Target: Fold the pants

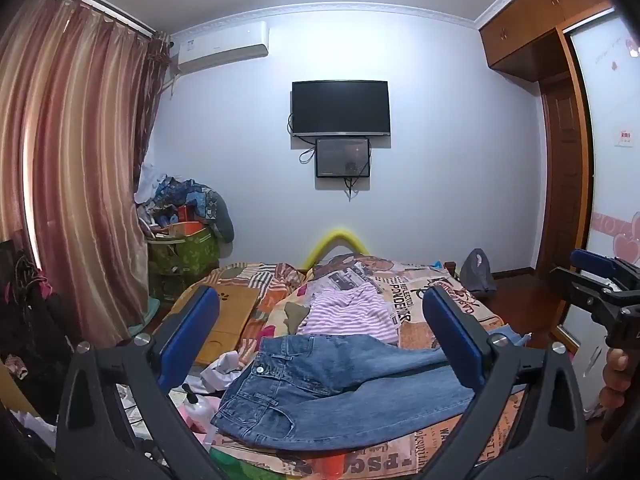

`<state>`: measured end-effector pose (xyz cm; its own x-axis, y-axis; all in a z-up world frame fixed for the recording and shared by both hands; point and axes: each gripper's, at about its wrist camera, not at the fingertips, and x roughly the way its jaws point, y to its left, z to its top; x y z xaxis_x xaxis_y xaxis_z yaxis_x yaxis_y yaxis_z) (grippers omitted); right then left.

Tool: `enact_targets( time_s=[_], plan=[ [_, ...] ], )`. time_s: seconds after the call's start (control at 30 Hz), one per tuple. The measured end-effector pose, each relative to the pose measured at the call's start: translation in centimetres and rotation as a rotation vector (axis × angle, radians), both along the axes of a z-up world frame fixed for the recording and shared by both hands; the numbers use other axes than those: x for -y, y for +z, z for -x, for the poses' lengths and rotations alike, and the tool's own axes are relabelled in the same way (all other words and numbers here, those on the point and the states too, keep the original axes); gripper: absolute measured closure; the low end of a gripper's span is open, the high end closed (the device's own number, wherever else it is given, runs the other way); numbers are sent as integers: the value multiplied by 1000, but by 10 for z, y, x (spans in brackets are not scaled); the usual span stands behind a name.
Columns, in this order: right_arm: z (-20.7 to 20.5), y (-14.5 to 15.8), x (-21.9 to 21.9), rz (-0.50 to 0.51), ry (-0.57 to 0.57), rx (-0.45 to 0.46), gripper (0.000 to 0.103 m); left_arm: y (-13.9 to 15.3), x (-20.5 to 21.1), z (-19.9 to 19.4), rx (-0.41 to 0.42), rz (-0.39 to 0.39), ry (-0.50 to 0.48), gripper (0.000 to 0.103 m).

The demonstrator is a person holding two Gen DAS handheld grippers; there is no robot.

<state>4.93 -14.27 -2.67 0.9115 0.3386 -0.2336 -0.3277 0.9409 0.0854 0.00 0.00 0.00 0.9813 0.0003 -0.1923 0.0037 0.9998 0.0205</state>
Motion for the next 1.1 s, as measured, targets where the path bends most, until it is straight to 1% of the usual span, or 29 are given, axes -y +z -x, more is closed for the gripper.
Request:
enact_targets(
  time_s=[0.1, 0.23, 0.33, 0.4, 0.47, 1.1],
  plan=[
    [-1, -1, 0, -6, 3, -7, 0, 0, 2, -2, -10, -9, -3, 0],
    [1, -1, 1, -4, -3, -13, 0, 6, 14, -17, -26, -16, -9, 0],
    [-1, 0, 0, -1, -7, -20, 0, -3, 17, -23, -28, -8, -14, 0],
    [2, 1, -1, -1, -8, -17, 0, -4, 3, -11, -19, 8, -27, 0],
    [-1, 0, 5, -11, -12, -24, 0, -3, 4, -12, -20, 7, -31, 0],
    [-2, -1, 9, -8, -28, -22, 0, 3, 6, -12, -17, 13, -44, 0]
  ],
)
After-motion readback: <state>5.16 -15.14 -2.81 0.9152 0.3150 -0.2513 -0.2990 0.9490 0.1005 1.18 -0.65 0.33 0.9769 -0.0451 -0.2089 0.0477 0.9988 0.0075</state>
